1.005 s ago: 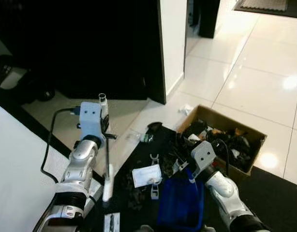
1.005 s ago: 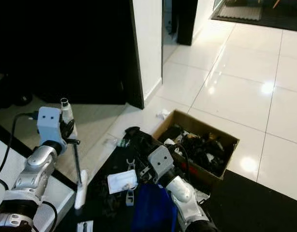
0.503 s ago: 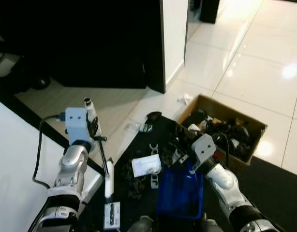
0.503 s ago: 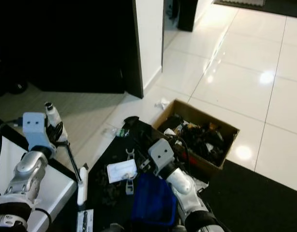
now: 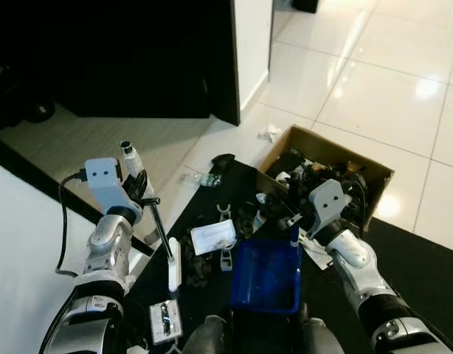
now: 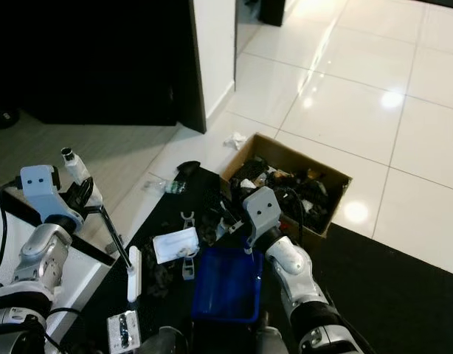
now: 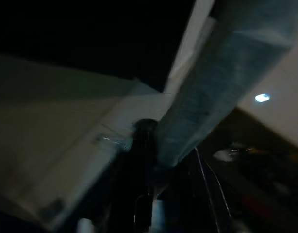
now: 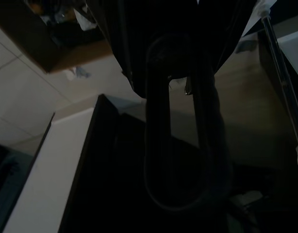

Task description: Sweep floor

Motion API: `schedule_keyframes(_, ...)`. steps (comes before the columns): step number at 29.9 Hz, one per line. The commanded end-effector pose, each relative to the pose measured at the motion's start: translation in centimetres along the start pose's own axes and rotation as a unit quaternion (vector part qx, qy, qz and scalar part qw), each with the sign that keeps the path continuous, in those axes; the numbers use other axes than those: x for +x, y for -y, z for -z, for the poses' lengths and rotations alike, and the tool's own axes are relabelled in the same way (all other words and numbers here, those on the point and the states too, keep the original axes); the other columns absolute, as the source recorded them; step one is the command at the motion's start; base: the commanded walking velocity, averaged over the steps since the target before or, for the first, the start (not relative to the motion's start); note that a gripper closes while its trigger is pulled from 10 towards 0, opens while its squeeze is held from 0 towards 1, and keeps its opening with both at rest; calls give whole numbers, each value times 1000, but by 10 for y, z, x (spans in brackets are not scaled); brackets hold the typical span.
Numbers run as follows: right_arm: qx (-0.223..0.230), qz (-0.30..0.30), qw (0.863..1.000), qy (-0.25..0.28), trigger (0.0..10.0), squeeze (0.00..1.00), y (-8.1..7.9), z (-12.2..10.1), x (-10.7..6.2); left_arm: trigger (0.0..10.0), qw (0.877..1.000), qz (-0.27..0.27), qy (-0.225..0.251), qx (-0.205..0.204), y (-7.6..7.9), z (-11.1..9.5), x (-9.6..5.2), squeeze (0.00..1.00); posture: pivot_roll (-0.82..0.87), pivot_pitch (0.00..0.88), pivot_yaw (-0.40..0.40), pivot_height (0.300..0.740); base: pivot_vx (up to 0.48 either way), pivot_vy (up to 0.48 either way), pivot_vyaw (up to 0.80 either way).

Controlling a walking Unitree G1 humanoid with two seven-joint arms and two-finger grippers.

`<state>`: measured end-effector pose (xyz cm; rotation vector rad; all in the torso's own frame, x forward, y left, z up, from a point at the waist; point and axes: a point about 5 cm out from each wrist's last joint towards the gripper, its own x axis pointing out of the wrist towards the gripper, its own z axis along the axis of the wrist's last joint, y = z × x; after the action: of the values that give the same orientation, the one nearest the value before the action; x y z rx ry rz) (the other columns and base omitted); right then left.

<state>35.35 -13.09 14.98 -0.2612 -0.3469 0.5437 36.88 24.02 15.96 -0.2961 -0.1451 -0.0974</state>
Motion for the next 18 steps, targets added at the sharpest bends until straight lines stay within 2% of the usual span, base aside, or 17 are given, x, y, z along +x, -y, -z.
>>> schedule_keyframes(1, 31, -9, 998, -54, 10000, 0, -11, 21, -10, 10000, 998, 14, -16, -54, 2, 14, -5, 0, 4, 464, 94, 740, 0, 0, 0)
schedule_keyframes(3, 33, -14, 998, -54, 10000, 0, -10, 19, -5, 10000, 993, 60, -16, -98, 14, 18, -4, 0, 11, 457, 95, 740, 0, 0, 0)
schedule_keyframes(4, 33, -14, 998, -54, 10000, 0, -10, 19, -5, 10000, 993, 60, -16, -98, 14, 18, -4, 0, 11, 457, 95, 740, 0, 0, 0)
schedule_keyframes(6, 34, -14, 998, -51, 10000, 0, -8, 16, -1, 10000, 987, 97, -13, -125, 25, 19, -5, 0, 15, 452, 96, 740, 0, 0, 0)
schedule_keyframes(9, 35, -17, 998, -45, 10000, 0, -5, 12, 1, 10000, 976, 147, -23, -160, 39, 23, -14, 0, 32, 441, 103, 740, 0, 0, 0)
schedule_keyframes(10, 35, -17, 998, -45, 10000, 0, -5, 12, 1, 10000, 976, 147, -23, -160, 39, 23, -14, 0, 32, 441, 103, 740, 0, 0, 0)
schedule_keyframes(12, 34, -20, 998, -45, 10000, 0, -4, 11, 2, 10000, 967, 178, -35, -179, 48, 24, -28, 0, 45, 433, 108, 740, 0, 0, 0)
schedule_keyframes(13, 34, -20, 998, -45, 10000, 0, -4, 11, 2, 10000, 967, 178, -35, -179, 48, 24, -28, 0, 45, 433, 108, 740, 0, 0, 0)
schedule_keyframes(15, 32, -21, 998, -44, 10000, 0, -1, 10, 3, 10000, 961, 197, -44, -190, 58, 24, -41, 0, 46, 431, 109, 740, 0, 0, 0)
schedule_keyframes(18, 32, -20, 998, -42, 10000, 0, 1, 9, 4, 10000, 956, 202, -42, -207, 66, 23, -49, 0, 54, 421, 108, 740, 0, 0, 0)
